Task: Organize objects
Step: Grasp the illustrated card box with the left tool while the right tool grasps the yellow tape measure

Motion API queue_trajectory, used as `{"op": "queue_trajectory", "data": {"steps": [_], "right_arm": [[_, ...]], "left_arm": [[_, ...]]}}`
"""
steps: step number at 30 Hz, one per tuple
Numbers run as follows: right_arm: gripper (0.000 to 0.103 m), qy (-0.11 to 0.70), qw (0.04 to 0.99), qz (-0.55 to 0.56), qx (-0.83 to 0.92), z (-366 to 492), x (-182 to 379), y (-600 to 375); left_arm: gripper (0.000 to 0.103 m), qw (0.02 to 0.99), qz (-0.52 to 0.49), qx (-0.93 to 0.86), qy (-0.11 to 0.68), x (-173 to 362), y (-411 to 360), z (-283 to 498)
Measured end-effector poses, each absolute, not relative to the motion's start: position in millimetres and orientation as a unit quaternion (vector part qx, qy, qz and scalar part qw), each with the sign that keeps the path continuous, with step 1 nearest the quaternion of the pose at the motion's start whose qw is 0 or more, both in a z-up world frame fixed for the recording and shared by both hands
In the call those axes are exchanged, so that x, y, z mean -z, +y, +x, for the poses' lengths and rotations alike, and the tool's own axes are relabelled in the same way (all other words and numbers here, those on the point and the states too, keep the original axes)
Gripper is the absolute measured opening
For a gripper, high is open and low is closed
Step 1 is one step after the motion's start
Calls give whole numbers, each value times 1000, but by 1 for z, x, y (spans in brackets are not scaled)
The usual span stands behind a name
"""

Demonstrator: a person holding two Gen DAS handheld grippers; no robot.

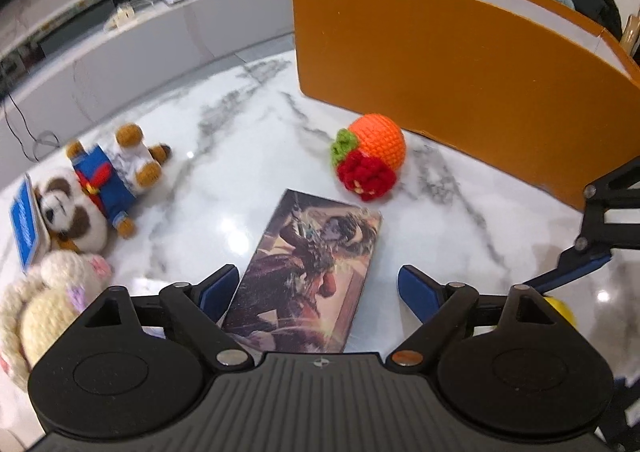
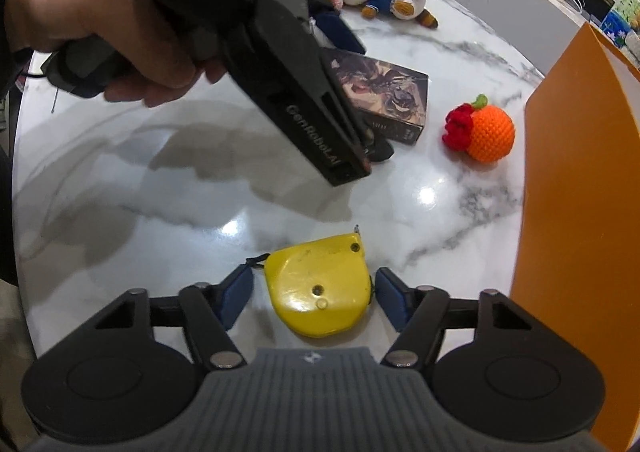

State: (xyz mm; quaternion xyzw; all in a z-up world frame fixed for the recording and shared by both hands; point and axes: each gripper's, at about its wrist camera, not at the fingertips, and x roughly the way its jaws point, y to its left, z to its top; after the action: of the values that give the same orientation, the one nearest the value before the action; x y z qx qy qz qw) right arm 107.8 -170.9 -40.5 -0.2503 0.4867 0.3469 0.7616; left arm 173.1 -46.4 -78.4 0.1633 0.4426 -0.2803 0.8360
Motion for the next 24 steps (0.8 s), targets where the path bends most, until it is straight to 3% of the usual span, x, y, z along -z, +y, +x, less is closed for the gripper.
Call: {"op": "queue_trajectory", "data": {"steps": [3,5,7,12,13,14,16,18,21,24], "right_arm": [[61,492,760,-247,-345,110,40,-172],[61,493,760,-247,-345,111,41,-172],[61,496,758,-248,-343,112,41,-173],[61,502,756,-246,-340,114,41,-176],[61,503,756,-245,-340,114,42,-176],[61,504,756,-244,-339,114,42,-176],[61,503,757,-244,-339,114,42,-176],[61,502,757,-246,-339,114,43,-176],[61,502,757,-246,-339,114,43,-175],[61,502,758,-246,-336,116,43,-176]], "left_arm": [[94,827,162,285,457,77,-48,171],[76,822,165,286,464,74,-49,169],[67,820,159,279,474,70,-48,168],[68,814,164,277,483,69,-50,164],[71,817,172,278,475,70,-52,162],[81,822,177,277,466,71,-53,163],[92,828,184,269,457,74,-55,165],[91,832,172,273,452,75,-54,168],[68,837,140,277,451,74,-50,173],[67,836,134,261,463,70,-48,176]]}}
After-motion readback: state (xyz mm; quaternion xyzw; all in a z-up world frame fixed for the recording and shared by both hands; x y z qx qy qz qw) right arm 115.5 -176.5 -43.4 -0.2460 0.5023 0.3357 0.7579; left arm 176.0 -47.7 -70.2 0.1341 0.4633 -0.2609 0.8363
